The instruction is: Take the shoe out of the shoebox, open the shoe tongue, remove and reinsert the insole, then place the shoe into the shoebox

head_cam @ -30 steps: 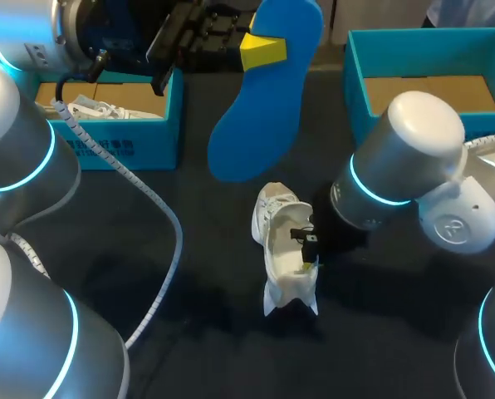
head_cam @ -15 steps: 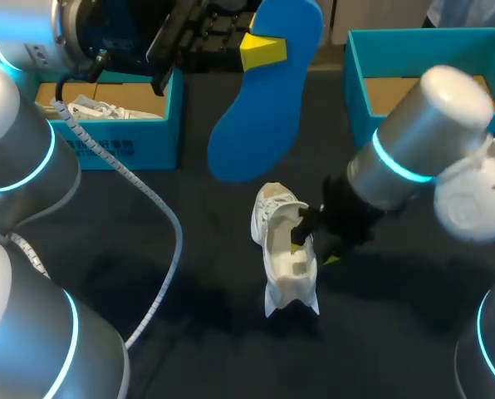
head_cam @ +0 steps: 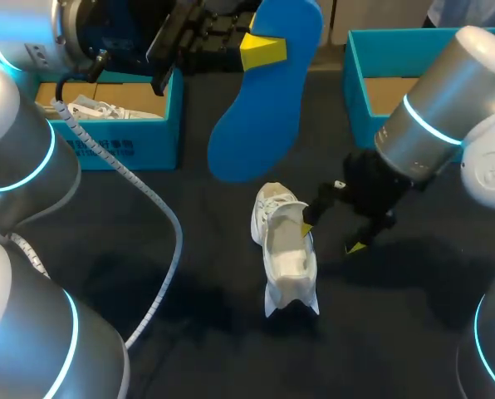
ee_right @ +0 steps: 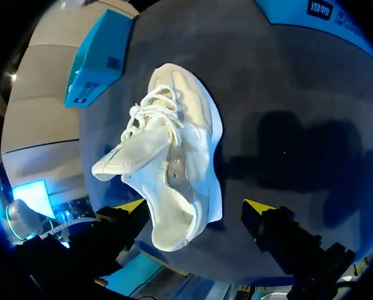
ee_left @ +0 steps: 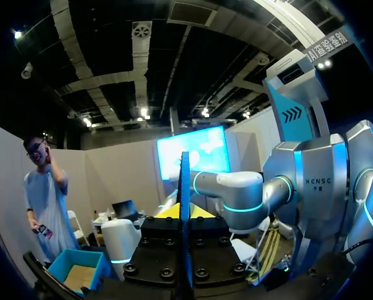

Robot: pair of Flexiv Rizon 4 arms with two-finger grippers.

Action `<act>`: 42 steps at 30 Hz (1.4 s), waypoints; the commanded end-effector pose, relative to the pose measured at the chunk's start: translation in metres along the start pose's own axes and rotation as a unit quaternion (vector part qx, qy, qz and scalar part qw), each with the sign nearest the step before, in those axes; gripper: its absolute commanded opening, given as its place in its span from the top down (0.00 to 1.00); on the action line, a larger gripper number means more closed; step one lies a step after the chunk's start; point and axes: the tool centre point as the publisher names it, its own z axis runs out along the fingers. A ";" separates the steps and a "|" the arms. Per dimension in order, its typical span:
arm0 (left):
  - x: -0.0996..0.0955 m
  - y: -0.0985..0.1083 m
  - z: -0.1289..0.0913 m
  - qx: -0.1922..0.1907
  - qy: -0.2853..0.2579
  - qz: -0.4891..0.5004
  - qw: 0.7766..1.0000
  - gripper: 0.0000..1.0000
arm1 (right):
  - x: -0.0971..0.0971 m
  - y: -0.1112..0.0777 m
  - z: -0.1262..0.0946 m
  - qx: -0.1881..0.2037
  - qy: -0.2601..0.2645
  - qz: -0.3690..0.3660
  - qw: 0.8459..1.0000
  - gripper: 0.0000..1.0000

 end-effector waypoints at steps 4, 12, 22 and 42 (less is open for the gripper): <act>-0.002 0.000 0.001 -0.001 0.002 0.000 1.000 1.00 | 0.003 0.002 -0.051 -0.009 0.105 -0.031 0.994 0.00; -0.002 0.000 0.001 -0.001 0.002 0.000 1.000 1.00 | 0.008 0.018 -0.090 -0.002 0.210 -0.032 0.977 0.00; -0.002 0.000 0.001 -0.001 0.002 0.000 1.000 1.00 | 0.009 0.019 -0.091 0.002 0.211 -0.039 0.977 0.00; -0.027 0.011 -0.016 -0.006 0.047 0.203 0.978 1.00 | 0.026 0.032 -0.132 -0.023 0.288 -0.057 0.956 0.00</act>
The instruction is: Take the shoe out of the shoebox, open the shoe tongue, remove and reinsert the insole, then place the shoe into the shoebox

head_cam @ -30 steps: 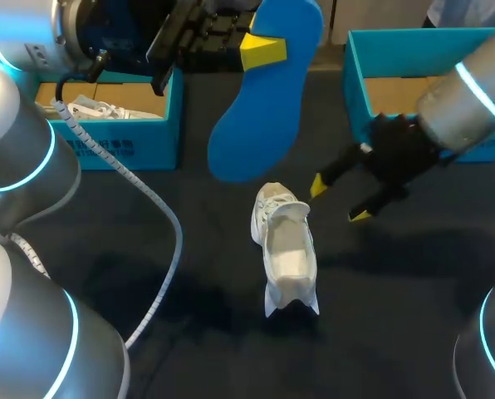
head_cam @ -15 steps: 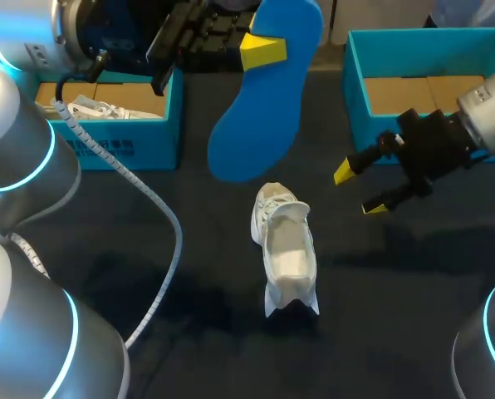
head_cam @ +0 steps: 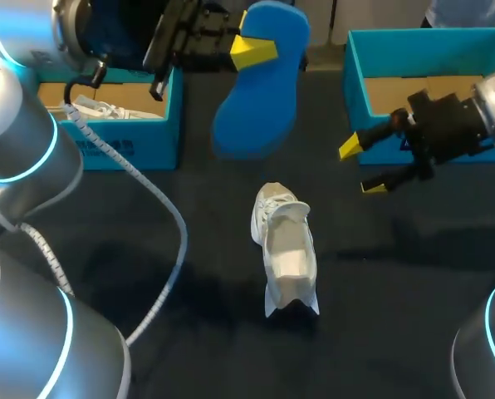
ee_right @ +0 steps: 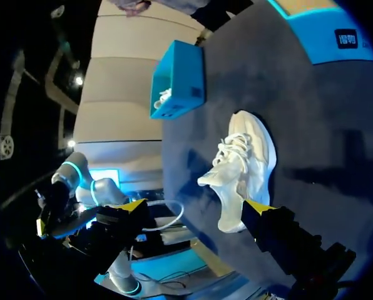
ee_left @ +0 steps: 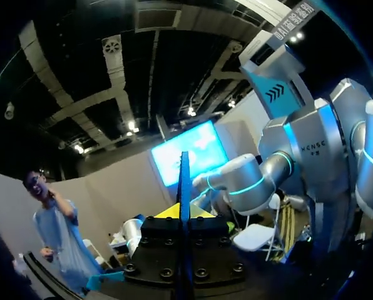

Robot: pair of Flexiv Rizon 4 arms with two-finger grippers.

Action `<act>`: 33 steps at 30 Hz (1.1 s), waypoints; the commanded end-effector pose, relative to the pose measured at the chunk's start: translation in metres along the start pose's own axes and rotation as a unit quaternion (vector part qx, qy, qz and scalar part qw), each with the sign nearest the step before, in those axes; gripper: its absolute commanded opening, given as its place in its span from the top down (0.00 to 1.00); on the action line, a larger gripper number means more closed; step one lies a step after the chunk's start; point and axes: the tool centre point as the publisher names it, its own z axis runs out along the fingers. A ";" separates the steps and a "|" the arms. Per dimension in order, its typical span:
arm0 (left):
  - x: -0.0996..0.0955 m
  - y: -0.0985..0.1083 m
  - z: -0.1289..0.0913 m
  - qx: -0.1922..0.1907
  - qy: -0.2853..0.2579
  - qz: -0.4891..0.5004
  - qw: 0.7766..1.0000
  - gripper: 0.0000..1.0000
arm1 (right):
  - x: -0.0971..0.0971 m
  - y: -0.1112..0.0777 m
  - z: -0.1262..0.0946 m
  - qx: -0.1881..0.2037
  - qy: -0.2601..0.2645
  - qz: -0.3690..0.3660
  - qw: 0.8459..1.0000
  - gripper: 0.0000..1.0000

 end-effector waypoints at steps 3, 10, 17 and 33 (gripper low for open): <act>-0.015 0.007 -0.006 -0.003 0.063 0.214 0.975 1.00 | 0.006 0.009 -0.002 0.002 0.043 -0.012 0.999 0.00; -0.015 0.007 -0.006 -0.003 0.063 0.214 0.975 1.00 | 0.007 0.012 -0.004 0.001 0.101 -0.008 0.995 0.00; -0.015 0.009 -0.006 -0.016 0.070 0.249 0.966 1.00 | 0.007 0.012 -0.004 0.001 0.101 -0.008 0.995 0.00; -0.016 0.029 -0.013 -0.014 0.036 0.373 0.927 1.00 | 0.040 0.023 -0.037 -0.031 0.140 -0.024 0.989 0.00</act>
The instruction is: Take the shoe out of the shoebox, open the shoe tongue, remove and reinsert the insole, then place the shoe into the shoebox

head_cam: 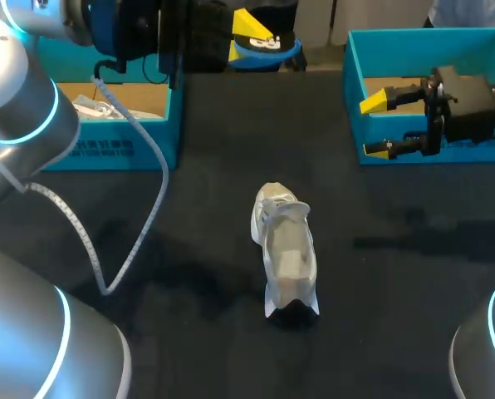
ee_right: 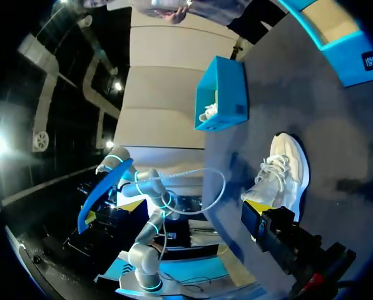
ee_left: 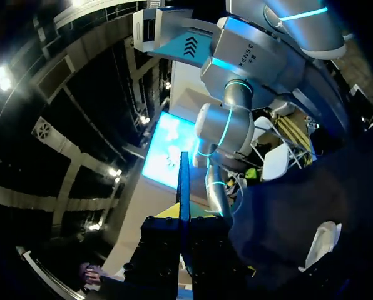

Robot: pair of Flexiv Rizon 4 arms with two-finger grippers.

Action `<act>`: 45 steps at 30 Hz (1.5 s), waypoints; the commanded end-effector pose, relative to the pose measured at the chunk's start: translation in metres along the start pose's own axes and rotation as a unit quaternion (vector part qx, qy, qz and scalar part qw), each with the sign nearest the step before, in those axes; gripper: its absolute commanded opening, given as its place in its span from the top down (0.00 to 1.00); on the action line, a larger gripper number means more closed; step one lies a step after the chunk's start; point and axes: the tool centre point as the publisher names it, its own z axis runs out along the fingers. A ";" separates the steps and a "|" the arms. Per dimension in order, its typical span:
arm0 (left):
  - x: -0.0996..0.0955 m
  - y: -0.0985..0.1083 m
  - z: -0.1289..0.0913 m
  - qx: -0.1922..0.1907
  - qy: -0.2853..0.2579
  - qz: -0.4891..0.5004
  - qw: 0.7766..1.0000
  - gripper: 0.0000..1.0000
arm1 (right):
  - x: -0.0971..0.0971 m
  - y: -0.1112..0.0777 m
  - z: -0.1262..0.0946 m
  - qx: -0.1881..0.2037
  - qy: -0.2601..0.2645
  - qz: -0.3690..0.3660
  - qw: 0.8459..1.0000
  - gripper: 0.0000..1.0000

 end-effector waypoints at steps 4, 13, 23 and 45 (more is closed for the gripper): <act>0.008 -0.002 0.002 -0.003 -0.012 0.002 1.000 1.00 | -0.001 -0.002 0.001 -0.002 0.000 0.000 1.000 0.00; 0.026 0.018 0.013 0.020 -0.011 0.133 0.991 1.00 | -0.001 -0.002 0.001 -0.002 0.000 0.000 1.000 0.00; 0.034 0.015 0.016 -0.008 0.014 0.241 0.970 1.00 | -0.001 -0.002 0.001 -0.002 0.000 0.000 1.000 0.00; 0.096 0.058 0.022 -0.086 0.025 0.339 0.937 1.00 | -0.001 -0.002 0.001 -0.002 0.000 0.000 1.000 0.00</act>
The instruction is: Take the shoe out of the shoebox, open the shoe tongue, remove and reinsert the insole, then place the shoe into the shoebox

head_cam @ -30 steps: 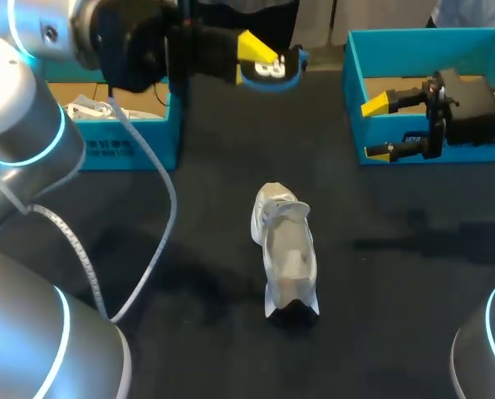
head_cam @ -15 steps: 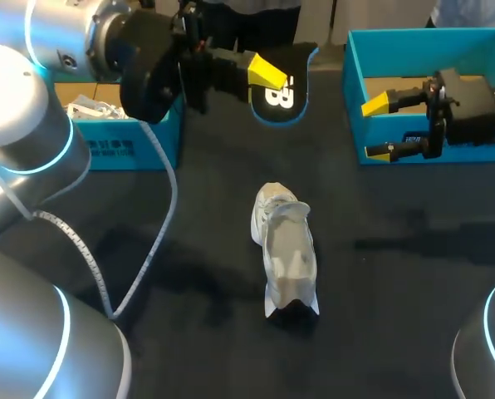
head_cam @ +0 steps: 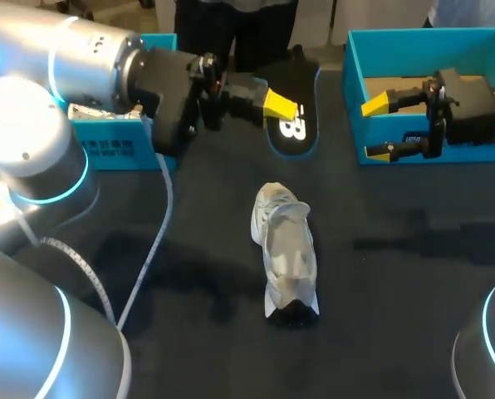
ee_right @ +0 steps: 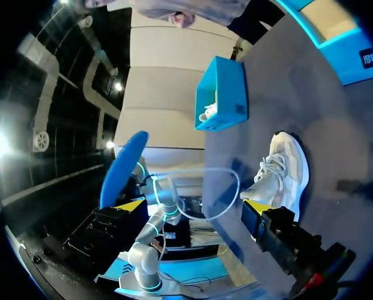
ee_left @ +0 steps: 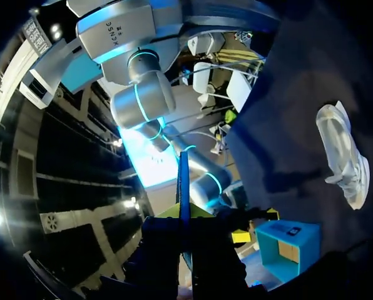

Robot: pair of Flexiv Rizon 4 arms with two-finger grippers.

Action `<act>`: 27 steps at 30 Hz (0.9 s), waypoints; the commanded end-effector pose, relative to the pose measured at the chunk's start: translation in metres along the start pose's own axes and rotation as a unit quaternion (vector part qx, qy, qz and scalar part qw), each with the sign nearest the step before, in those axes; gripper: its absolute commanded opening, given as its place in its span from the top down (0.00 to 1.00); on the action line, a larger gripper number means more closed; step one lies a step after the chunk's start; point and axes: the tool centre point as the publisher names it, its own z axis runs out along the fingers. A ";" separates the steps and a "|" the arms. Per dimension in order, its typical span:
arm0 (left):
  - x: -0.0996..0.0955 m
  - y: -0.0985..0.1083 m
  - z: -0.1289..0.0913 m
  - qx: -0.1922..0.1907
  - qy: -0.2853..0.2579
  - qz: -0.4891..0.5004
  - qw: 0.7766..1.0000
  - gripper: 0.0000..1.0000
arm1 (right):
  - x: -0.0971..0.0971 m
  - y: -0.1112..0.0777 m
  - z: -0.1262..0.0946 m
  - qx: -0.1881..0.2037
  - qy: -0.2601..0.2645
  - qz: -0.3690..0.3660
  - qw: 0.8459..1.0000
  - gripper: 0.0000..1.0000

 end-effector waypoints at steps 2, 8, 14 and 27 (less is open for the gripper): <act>0.015 -0.014 -0.002 -0.036 0.007 0.005 0.999 1.00 | 0.000 0.000 0.002 0.000 -0.001 0.000 1.000 0.00; 0.037 -0.018 -0.012 -0.073 0.022 0.008 0.997 1.00 | 0.000 0.000 0.002 0.000 -0.001 0.000 1.000 0.00; 0.057 -0.027 -0.021 -0.087 0.032 0.023 0.995 1.00 | 0.000 0.000 0.002 0.000 -0.001 0.000 1.000 0.00; 0.088 -0.030 -0.026 -0.089 0.039 0.045 0.994 1.00 | 0.006 0.003 0.006 0.009 -0.006 -0.004 1.000 0.00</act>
